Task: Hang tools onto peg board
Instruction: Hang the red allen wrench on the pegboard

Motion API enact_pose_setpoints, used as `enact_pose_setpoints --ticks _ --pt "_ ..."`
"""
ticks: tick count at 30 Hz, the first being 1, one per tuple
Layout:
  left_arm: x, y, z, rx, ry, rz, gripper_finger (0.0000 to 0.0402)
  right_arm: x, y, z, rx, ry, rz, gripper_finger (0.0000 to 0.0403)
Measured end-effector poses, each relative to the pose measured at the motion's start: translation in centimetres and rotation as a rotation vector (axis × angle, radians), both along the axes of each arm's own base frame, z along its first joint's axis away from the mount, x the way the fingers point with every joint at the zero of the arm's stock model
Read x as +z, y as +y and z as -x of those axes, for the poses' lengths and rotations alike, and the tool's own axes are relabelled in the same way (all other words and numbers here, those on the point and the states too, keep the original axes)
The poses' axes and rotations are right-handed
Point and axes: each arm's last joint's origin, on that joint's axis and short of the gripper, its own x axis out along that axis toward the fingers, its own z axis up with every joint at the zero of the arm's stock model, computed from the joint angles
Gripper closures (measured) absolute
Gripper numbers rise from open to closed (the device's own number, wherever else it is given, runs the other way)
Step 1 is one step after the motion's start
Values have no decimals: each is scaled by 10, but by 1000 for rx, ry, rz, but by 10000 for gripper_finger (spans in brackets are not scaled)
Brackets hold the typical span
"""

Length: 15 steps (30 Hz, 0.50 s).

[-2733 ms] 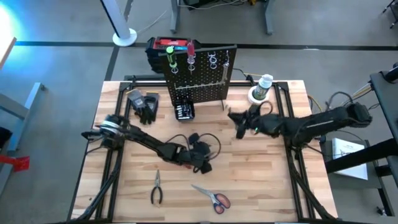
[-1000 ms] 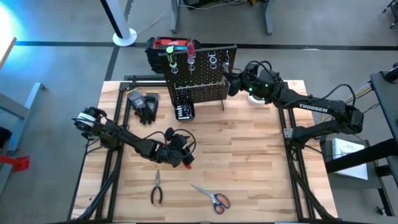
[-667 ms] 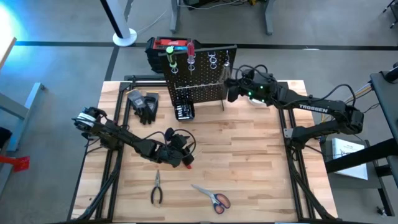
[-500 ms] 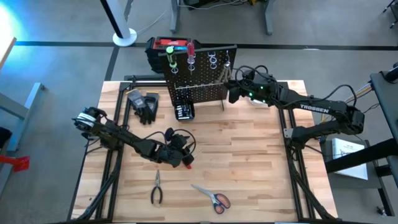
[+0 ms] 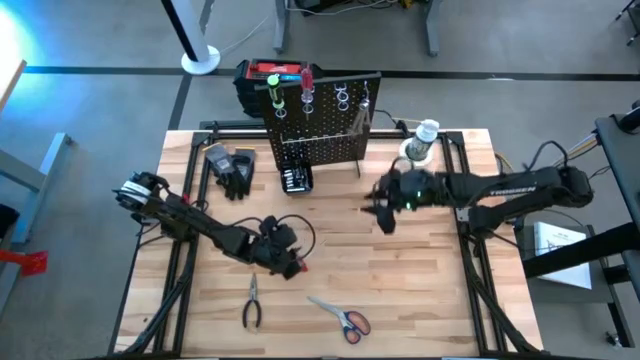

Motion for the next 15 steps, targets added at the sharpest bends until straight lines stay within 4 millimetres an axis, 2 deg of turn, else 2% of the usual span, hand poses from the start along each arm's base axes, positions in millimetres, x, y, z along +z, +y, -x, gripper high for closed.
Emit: enact_pose_setpoints --ticks 4,9,15 --pt "1 -5 -1 -125 48 34 247 -18 23 1 92 37 8 239" --pt "0 -9 -1 -337 122 62 247 -41 38 -4 203 40 90 252" --pt "-2 -9 1 -425 168 36 247 -75 44 -42 292 -21 226 263"
